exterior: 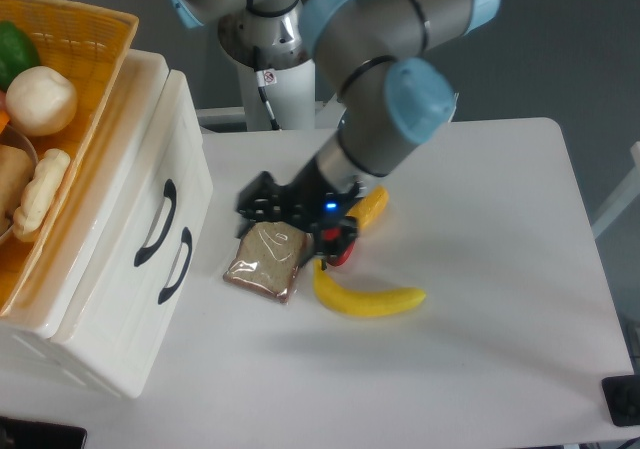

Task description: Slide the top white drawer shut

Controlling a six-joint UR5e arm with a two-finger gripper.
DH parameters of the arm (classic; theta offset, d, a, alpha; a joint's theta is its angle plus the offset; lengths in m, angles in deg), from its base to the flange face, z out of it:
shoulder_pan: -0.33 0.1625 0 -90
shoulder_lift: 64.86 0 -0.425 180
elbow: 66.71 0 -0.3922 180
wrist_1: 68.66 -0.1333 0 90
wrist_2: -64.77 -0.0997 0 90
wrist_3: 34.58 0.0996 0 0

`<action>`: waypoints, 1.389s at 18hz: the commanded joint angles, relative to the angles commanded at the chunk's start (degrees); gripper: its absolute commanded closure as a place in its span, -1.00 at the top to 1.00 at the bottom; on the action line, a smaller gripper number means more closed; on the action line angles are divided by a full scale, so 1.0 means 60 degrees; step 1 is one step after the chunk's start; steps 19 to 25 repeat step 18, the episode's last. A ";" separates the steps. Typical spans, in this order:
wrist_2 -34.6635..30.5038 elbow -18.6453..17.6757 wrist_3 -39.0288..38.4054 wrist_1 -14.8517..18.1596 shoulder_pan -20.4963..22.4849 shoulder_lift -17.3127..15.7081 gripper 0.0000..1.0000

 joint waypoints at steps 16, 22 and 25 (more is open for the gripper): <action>-0.5129 0.0542 0.7544 -0.0707 0.1144 0.1319 1.00; -0.5130 0.0542 0.7633 -0.0707 0.1174 0.1320 1.00; -0.5130 0.0542 0.7633 -0.0707 0.1174 0.1320 1.00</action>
